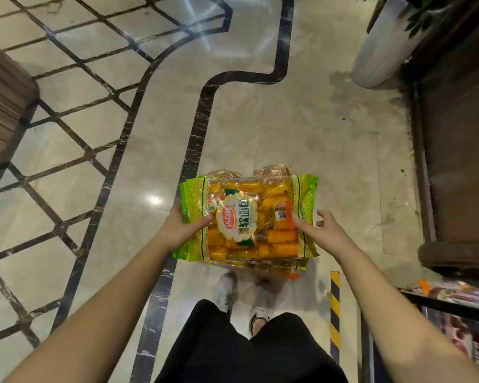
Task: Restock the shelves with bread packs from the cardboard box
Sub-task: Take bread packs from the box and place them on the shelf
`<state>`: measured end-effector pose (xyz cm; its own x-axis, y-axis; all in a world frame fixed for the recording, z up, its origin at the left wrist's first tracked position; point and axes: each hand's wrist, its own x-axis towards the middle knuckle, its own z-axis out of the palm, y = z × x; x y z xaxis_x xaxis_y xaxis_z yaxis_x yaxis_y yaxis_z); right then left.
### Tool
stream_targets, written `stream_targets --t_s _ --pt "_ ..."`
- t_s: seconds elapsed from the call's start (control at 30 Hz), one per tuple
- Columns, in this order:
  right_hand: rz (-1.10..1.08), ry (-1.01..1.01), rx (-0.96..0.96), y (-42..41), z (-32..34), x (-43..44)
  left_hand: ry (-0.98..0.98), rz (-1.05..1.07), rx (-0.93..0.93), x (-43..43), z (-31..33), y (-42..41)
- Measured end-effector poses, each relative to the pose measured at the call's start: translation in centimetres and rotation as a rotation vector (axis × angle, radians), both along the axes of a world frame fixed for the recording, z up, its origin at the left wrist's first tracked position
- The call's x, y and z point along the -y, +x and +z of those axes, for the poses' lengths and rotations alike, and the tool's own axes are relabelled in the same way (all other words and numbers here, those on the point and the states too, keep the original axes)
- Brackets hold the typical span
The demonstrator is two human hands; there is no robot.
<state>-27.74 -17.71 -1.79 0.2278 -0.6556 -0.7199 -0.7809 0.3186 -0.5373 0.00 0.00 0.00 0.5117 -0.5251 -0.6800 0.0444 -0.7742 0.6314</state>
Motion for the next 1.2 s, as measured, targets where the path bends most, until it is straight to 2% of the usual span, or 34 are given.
stream_targets --t_s 0.1,0.4,0.8,0.97,1.2 --pt "-0.039 0.098 0.070 0.0 -1.3 0.1 0.042 0.008 -0.086 -0.1 -2.0 0.4" --pt "-0.059 0.160 0.145 0.5 -4.1 0.2 0.077 0.001 -0.217 -0.3 -6.8 2.3" --pt "-0.182 0.287 0.416 -0.4 -4.4 -0.3 -0.060 -0.011 -0.405 -0.5 -5.2 0.9" --pt "-0.245 0.282 0.532 -1.5 -2.8 -1.7 -0.190 -0.015 -0.439 -0.3 -3.6 0.3" --pt "-0.319 0.193 0.629 -5.7 0.5 -3.2 -0.238 -0.109 -0.408 0.6 -1.4 -0.5"
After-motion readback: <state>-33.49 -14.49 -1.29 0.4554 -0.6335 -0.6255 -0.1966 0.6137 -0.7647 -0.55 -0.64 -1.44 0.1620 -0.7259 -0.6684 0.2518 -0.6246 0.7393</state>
